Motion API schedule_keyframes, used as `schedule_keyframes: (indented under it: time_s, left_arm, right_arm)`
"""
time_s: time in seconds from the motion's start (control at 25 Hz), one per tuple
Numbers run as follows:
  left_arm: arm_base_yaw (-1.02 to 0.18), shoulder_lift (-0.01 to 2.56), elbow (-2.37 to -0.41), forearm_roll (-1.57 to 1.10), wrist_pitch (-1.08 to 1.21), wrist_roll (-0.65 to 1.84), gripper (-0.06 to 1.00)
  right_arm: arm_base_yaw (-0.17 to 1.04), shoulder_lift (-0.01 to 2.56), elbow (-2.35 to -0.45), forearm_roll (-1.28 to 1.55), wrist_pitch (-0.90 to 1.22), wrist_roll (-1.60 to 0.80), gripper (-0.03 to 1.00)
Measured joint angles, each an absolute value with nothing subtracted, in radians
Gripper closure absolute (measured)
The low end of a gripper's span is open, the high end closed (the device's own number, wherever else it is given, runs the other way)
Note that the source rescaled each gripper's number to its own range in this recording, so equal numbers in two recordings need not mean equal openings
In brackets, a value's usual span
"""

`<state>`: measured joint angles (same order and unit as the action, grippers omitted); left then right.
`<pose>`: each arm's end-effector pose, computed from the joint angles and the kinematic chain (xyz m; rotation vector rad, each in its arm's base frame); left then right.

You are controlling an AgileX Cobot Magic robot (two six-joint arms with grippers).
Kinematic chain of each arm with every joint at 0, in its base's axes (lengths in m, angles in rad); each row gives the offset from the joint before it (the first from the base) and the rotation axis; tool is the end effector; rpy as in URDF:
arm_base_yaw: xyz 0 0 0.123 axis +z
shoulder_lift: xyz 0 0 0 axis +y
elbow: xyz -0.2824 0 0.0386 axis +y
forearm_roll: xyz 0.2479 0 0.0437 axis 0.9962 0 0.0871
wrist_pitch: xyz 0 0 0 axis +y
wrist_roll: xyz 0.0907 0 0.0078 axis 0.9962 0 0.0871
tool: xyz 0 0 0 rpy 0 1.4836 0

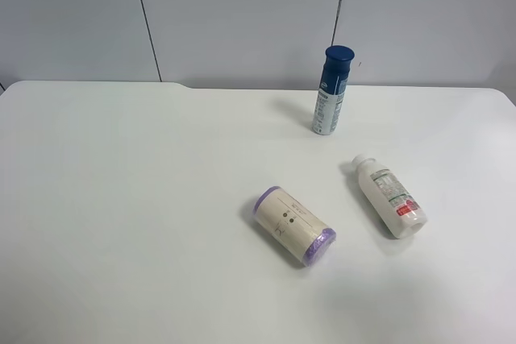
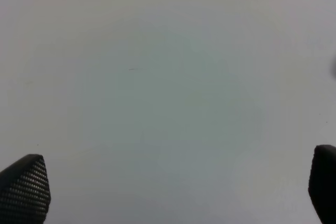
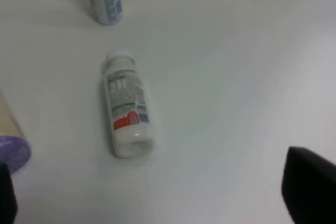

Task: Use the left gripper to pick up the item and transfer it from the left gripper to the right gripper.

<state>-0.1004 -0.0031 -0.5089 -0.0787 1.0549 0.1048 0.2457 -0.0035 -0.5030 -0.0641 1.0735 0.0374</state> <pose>-0.0069 -0.0056 0.2803 0.2113 2.0142 -0.0911 -0.0049 -0.0065 0.2771 -0.2095 2.0397 0.0995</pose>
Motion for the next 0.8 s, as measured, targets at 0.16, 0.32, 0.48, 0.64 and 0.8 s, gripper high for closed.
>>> schedule_keyframes:
  time_s: [0.16, 0.32, 0.48, 0.64, 0.8]
  left_arm:
    - [-0.1, -0.003, -0.509, -0.079, 1.055, 0.105, -0.06]
    - [-0.1, -0.003, -0.509, -0.079, 1.055, 0.105, -0.06]
    - [-0.1, -0.003, -0.509, -0.079, 1.055, 0.105, -0.06]
    - [-0.1, -0.003, -0.509, -0.079, 1.055, 0.105, -0.06]
    - [-0.097, -0.003, -0.509, -0.079, 1.055, 0.105, -0.06]
  right_arm:
    - [0.199, -0.004, -0.503, -0.064, 1.073, 0.037, -0.03]
    - [0.097, -0.004, -0.503, -0.064, 1.073, 0.037, -0.03]
    - [0.06, -0.004, -0.503, -0.064, 1.073, 0.037, -0.03]
    - [0.06, -0.004, -0.503, -0.064, 1.073, 0.037, -0.03]
    - [0.06, -0.004, -0.503, -0.064, 1.073, 0.037, -0.03]
